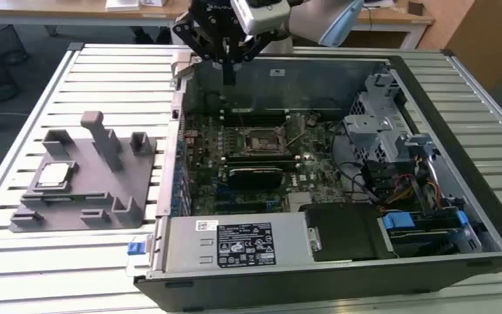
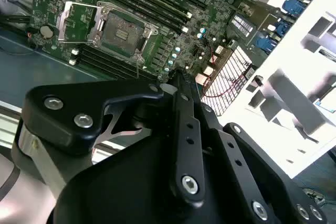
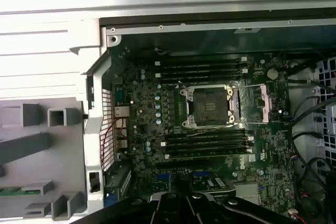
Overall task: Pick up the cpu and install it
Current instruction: 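Reach for the cpu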
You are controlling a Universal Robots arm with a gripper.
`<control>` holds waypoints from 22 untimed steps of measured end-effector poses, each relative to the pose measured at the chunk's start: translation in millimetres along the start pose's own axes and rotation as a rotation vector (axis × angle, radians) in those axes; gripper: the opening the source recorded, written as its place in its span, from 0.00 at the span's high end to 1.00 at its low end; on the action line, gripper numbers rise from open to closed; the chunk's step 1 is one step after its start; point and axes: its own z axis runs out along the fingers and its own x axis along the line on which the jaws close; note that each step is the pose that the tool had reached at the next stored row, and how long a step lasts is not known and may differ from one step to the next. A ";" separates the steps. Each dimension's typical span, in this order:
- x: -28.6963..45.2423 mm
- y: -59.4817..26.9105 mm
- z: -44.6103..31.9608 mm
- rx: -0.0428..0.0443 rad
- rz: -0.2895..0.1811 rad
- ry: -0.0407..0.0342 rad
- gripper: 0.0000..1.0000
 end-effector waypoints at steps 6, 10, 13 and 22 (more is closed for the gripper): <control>0.6 0.0 0.0 0.0001 0.000 0.0000 0.89; 2.1 -0.2 0.1 0.0000 0.000 0.0000 0.89; 3.4 -0.2 0.1 0.0000 0.000 0.0000 0.89; 10.0 -0.8 0.3 0.0000 0.000 0.0000 0.89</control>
